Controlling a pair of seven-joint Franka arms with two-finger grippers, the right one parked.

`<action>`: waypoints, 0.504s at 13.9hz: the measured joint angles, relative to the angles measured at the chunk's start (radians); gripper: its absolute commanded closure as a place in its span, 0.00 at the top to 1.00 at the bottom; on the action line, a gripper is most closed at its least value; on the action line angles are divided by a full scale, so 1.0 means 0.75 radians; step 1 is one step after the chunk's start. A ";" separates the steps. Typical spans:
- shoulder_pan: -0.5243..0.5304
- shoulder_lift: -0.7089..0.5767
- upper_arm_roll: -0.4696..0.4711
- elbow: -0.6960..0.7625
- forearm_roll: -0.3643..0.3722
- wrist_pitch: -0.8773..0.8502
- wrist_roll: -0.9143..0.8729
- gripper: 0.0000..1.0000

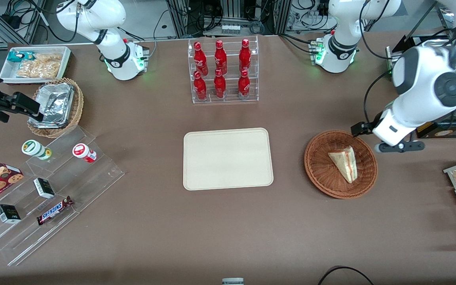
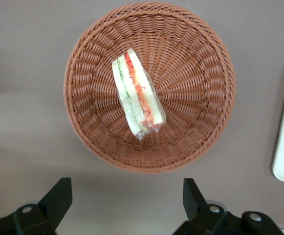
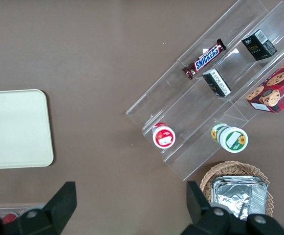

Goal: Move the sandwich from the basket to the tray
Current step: 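Move the left gripper over the wicker basket toward the sandwich, then lower the left gripper and close it on the wrapped sandwich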

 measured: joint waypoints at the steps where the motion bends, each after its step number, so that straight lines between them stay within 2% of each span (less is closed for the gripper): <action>1: 0.000 0.007 0.000 -0.060 0.000 0.084 0.000 1.00; 4: 0.000 0.039 0.000 -0.149 0.000 0.211 -0.022 1.00; 7: -0.016 0.079 0.000 -0.151 0.000 0.282 -0.208 1.00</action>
